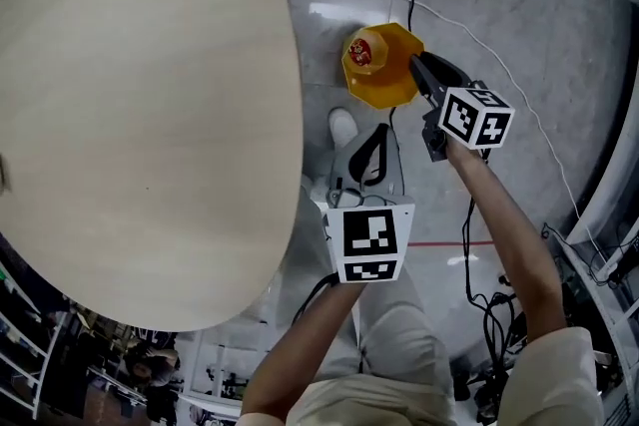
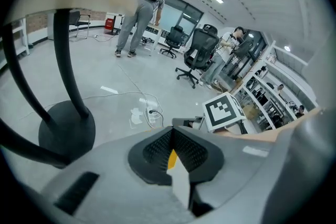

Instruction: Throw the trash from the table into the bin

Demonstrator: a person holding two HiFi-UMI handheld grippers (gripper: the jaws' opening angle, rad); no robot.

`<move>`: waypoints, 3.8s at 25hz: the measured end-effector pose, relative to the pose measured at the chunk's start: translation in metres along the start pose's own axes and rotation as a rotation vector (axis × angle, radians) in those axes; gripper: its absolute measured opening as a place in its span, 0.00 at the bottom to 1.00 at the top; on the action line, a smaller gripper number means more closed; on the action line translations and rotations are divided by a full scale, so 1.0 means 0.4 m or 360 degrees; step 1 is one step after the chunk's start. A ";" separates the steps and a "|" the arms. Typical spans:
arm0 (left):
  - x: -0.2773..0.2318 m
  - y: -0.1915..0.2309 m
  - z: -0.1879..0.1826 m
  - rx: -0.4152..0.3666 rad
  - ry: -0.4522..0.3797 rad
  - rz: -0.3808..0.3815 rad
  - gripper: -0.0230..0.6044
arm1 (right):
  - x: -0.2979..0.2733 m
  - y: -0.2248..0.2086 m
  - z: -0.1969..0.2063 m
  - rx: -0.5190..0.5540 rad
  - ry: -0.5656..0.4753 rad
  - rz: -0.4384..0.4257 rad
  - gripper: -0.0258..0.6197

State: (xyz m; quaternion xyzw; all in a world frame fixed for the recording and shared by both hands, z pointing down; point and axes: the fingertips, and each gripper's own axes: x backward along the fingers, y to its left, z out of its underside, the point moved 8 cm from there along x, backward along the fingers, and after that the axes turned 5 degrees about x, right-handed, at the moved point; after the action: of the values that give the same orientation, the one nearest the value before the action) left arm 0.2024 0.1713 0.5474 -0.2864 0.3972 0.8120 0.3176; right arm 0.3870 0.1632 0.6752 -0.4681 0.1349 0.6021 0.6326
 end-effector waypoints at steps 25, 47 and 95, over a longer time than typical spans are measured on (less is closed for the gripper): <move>0.504 0.032 -0.393 0.0195 -0.0626 -0.0209 0.04 | 0.259 0.701 -0.576 0.0660 -0.0384 -0.0580 0.18; 0.993 0.602 -0.262 0.0827 -0.1038 -0.0802 0.04 | -0.145 1.611 -0.486 0.1265 0.0004 -0.1187 0.33; 0.808 0.462 -0.295 0.0535 -0.0772 -0.0482 0.04 | -0.094 1.299 -0.586 0.1308 -0.0179 -0.0847 0.08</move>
State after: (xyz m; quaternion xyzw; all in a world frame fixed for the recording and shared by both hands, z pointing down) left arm -0.1150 0.0779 0.3399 -0.0841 0.3914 0.7232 0.5628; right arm 0.0087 -0.1224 0.3562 -0.1648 0.2027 0.3409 0.9031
